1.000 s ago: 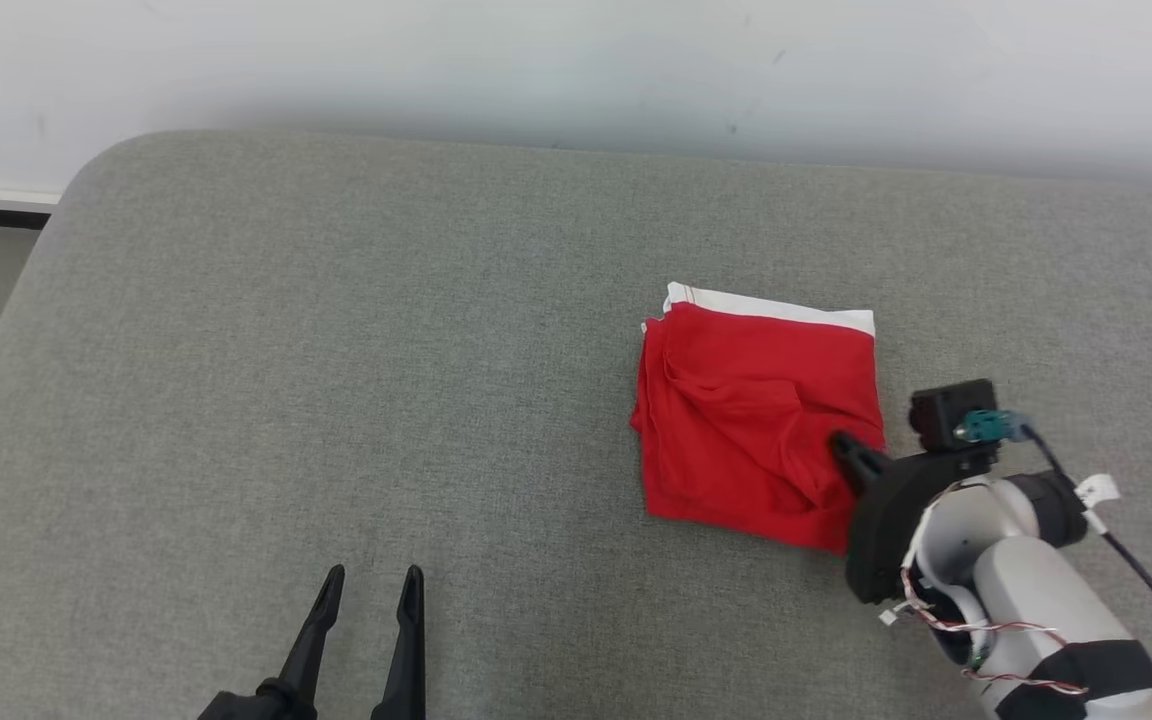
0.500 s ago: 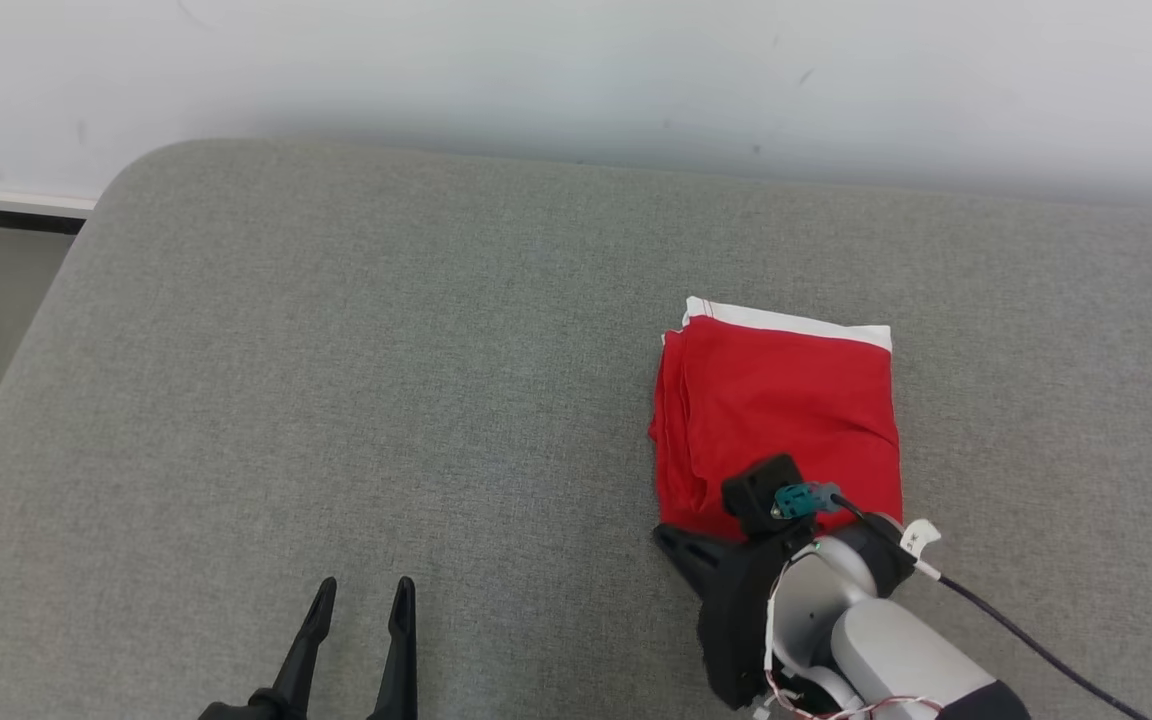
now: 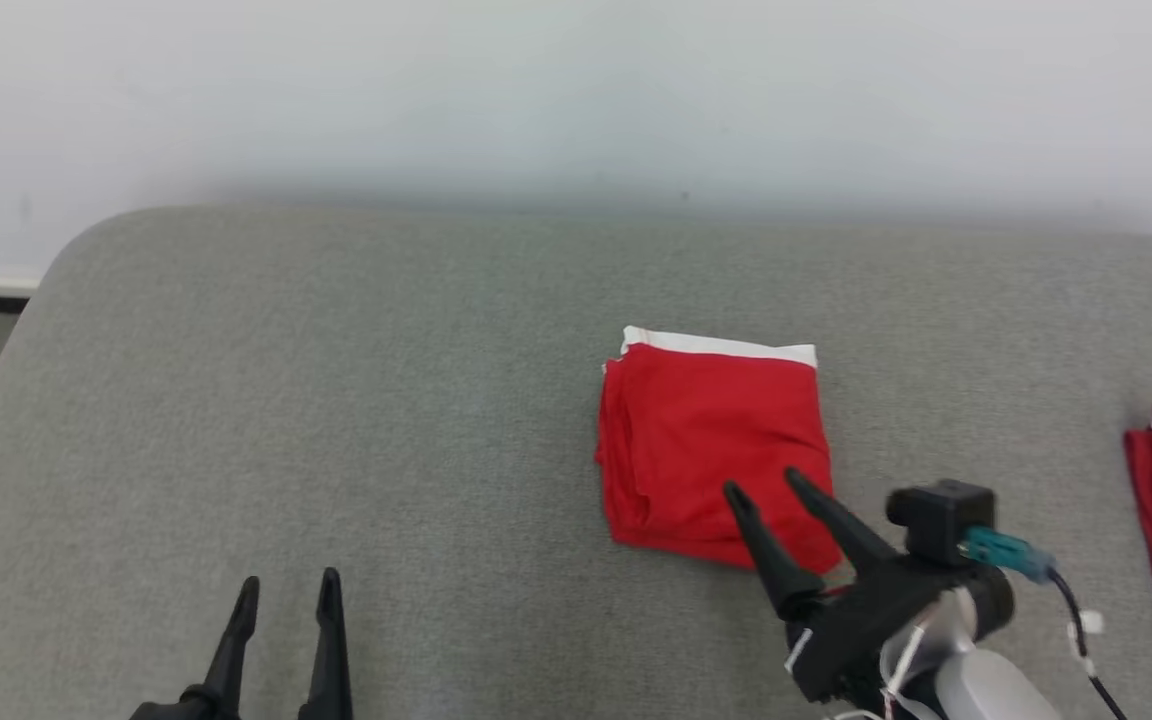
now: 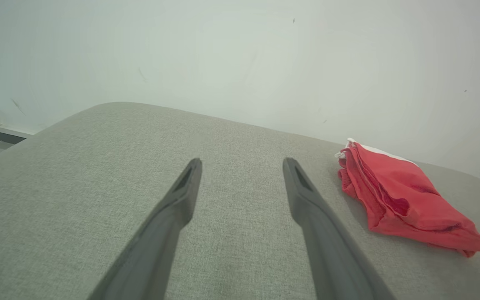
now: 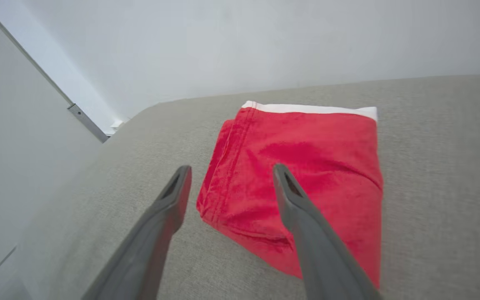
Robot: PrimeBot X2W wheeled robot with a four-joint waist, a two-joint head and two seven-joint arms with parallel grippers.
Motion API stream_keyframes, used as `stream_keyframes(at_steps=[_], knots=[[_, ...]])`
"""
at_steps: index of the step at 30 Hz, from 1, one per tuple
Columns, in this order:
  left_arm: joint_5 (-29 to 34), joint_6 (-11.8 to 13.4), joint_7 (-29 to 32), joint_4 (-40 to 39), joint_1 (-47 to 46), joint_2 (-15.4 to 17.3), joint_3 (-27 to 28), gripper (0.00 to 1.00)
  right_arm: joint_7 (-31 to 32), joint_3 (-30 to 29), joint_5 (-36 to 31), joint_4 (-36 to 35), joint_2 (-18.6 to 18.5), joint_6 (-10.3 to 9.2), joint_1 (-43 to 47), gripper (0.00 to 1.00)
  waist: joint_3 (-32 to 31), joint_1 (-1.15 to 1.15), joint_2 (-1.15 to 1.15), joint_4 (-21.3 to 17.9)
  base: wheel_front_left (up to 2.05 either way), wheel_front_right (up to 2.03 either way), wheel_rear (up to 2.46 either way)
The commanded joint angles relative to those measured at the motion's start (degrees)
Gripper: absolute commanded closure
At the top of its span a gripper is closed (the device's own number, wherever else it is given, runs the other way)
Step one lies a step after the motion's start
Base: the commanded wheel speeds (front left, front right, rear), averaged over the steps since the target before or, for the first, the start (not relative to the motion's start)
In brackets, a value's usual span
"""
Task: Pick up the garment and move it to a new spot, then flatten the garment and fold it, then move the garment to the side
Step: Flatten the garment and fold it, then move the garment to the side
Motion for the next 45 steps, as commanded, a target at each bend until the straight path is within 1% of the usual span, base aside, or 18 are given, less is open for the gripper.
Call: stream_keyframes(at_steps=[1, 9, 12, 15, 19, 22, 26, 29, 34, 45], knots=[[0.75, -0.01, -0.15, 0.32, 0.23, -0.01, 0.88, 0.00, -1.37, -1.82, -1.13, -1.39, 0.23, -0.12, 2.06, 0.00, -2.53, 0.01, 0.00, -3.04, 0.00, 0.00, 0.00], [2.35, -0.67, -0.15, 0.98, 1.87, -0.03, 4.78, 0.00, -6.63, -12.20, -5.59, -6.81, 0.79, -0.12, 10.48, 0.00, -4.68, 0.01, 0.00, -7.98, 0.00, 0.00, 0.00], [3.06, -0.77, -0.15, 1.60, 2.30, -0.02, 5.65, 0.00, -8.75, -14.71, -7.21, -7.35, 0.30, -0.12, 12.82, 0.00, -5.18, 0.01, 0.00, -8.99, 0.00, 0.00, 0.00], [3.62, -1.13, -0.15, 2.48, 2.59, -0.02, 6.39, 0.00, -10.54, -16.00, -8.06, -6.80, -0.30, -0.12, 14.76, 0.00, -5.80, 0.01, 0.00, -9.52, 0.00, 0.00, 0.00], [3.81, -1.45, -0.15, 4.04, 3.51, -0.02, 8.13, 0.00, -12.15, -14.96, -8.33, -5.32, -1.82, -0.12, 15.95, 0.00, -6.71, 0.01, 0.00, -10.25, 0.00, 0.00, 0.00], [4.30, -1.84, -0.15, 4.61, 4.60, -0.03, 9.20, 0.00, -12.78, -11.72, -7.30, -4.03, -3.67, -0.12, 15.57, 0.00, -7.42, 0.01, 0.00, -11.17, 0.00, 0.00, 0.00], [4.48, -1.93, -0.15, 4.57, 6.10, -0.02, 9.95, 0.00, -13.44, -9.09, -5.46, -2.18, -5.43, -0.12, 15.30, 0.00, -7.87, 0.01, 0.00, -11.15, 0.00, 0.00, 0.00], [4.41, -2.11, -0.15, 4.40, 6.69, -0.03, 10.73, 0.00, -13.87, -8.27, -4.75, -1.01, -6.26, -0.12, 15.16, 0.00, -7.93, 0.01, 0.00, -10.91, 0.00, 0.00, 0.00], [3.92, -2.24, -0.15, 3.97, 7.22, -0.03, 10.91, 0.00, -14.63, -7.94, -2.96, -0.21, -6.37, -0.12, 15.14, 0.00, -7.80, 0.01, 0.00, -10.33, 0.00, 0.00, 0.00], [3.41, -2.27, -0.15, 3.62, 7.92, -0.03, 10.94, 0.00, -14.71, -6.96, -2.35, 0.80, -6.05, -0.12, 14.13, 0.00, -7.20, 0.01, 0.00, -9.67, 0.00, 0.00, 0.00]])
